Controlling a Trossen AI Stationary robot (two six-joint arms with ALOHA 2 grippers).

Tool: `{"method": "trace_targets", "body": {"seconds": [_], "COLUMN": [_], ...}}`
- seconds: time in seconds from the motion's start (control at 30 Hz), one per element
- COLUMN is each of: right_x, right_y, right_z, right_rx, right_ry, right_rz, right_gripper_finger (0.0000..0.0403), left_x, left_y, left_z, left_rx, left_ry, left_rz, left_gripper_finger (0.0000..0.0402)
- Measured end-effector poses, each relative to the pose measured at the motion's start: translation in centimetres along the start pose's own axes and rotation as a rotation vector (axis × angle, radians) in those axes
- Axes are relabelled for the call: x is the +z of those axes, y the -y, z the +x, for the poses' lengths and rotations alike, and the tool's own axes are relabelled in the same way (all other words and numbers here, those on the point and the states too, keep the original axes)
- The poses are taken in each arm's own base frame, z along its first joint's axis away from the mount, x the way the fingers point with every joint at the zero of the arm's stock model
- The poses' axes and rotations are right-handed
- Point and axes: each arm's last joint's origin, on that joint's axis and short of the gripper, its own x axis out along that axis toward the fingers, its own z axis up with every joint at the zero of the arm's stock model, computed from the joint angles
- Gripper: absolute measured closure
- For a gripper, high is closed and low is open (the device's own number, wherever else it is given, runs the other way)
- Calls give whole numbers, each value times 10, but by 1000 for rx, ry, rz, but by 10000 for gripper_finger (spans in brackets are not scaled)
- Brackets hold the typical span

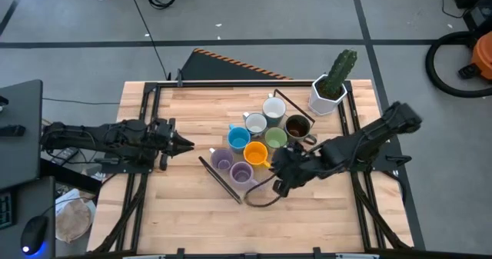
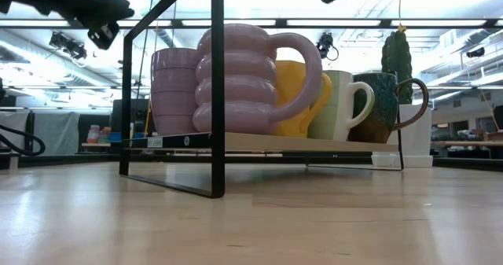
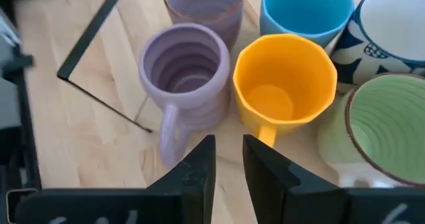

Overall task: Place coffee mugs
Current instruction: Return to Home Position

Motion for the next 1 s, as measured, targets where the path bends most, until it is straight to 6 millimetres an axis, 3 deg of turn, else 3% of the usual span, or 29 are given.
{"method": "trace_targets", "body": {"seconds": [0.33,0.63,1.0], "right_x": [-53,-98,-138], "right_y": [83,148,196], "right_z": [2,-15,-30], "right_rx": [188,266,269], "right_ry": [299,534,779], "right_rz": [116,138,158], "right_gripper_finger": [334,337,337], "left_x": [-21,-26,-23], "left_y": [-8,-13,-16], "left_z": [-12,-21,-29], "left_rx": [21,126,226], "left_ry": [123,179,244], "left_rz": [-10,39,109], "left_gripper_finger": [343,347,347]}}
